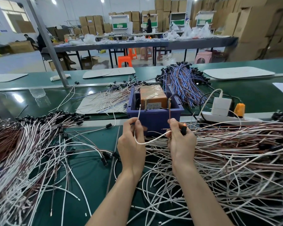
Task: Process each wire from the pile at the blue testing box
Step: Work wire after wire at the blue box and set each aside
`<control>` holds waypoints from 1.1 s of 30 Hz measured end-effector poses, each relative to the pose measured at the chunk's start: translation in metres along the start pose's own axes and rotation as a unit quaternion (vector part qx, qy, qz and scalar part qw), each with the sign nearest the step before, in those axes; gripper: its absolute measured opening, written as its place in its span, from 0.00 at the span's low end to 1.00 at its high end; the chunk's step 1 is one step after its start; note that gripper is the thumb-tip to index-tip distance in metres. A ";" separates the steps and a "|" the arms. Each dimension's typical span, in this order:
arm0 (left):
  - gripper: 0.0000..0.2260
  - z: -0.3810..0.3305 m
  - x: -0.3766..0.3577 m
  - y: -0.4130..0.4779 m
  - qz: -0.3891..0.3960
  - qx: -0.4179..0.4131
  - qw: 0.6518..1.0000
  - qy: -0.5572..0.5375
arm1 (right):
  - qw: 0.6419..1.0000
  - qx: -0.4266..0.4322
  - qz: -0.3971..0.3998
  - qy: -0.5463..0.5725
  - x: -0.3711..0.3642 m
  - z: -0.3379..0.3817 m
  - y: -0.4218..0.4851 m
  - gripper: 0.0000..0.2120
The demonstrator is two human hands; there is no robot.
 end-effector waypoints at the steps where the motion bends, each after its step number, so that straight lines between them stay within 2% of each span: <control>1: 0.06 0.002 0.003 0.001 -0.014 0.010 1.000 -0.015 | 1.000 0.008 -0.001 -0.016 0.002 0.002 -0.002 0.10; 6: 0.05 0.015 0.016 0.005 -0.089 0.081 0.991 -0.058 | 0.990 0.110 0.003 -0.089 0.013 0.026 -0.023 0.12; 11: 0.07 0.020 0.018 0.004 -0.081 0.096 0.991 -0.037 | 0.991 0.136 -0.016 0.000 0.041 0.080 -0.018 0.09; 14: 0.09 0.010 0.013 0.002 -0.039 0.055 0.998 0.002 | 0.982 0.165 -0.082 0.033 0.077 0.128 0.002 0.07; 16: 0.09 -0.006 0.008 -0.003 -0.003 -0.030 0.997 0.075 | 0.975 0.178 -0.131 0.019 0.104 0.154 0.016 0.04; 19: 0.09 -0.031 -0.013 -0.014 0.116 -0.151 0.963 0.189 | 0.961 0.200 -0.185 -0.036 0.137 0.183 0.030 0.01; 21: 0.12 -0.040 -0.027 -0.023 0.227 -0.174 0.931 0.227 | 0.948 0.223 -0.211 -0.087 0.152 0.198 0.031 0.02; 23: 0.18 -0.042 -0.032 -0.029 0.298 -0.166 0.908 0.244 | 0.921 0.252 -0.236 -0.179 0.162 0.209 0.029 0.09; 24: 0.21 -0.042 -0.031 -0.031 0.317 -0.164 0.898 0.259 | 0.890 0.269 -0.258 -0.263 0.166 0.213 0.028 0.14; 25: 0.23 -0.043 -0.028 -0.031 0.325 -0.163 0.890 0.274 | 0.844 0.282 -0.287 -0.353 0.170 0.217 0.027 0.18; 26: 0.22 -0.043 -0.022 -0.029 0.324 -0.161 0.889 0.281 | 0.792 0.292 -0.315 -0.433 0.170 0.220 0.024 0.19; 27: 0.21 -0.042 -0.014 -0.024 0.316 -0.155 0.893 0.281 | 0.754 0.295 -0.332 -0.484 0.167 0.221 0.021 0.19; 29: 0.18 -0.038 0.006 -0.009 0.294 -0.137 0.902 0.284 | 0.733 0.300 -0.337 -0.509 0.156 0.216 0.013 0.17; 31: 0.17 -0.026 0.032 0.012 0.270 -0.113 0.904 0.312 | 0.723 0.354 -0.316 -0.502 0.129 0.205 -0.006 0.14; 33: 0.17 -0.005 0.063 0.034 0.254 -0.094 0.884 0.382 | 0.710 0.450 -0.231 -0.490 0.082 0.182 -0.033 0.11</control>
Point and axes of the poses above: each hand's wrist, its own y-axis towards the middle knuckle, its own x-axis out of the back of the hand, z = x × y, the point moved 7 cm from there along y, towards the middle knuckle, and after that the axes turned 1 degree about z, right-handed, at the moved point
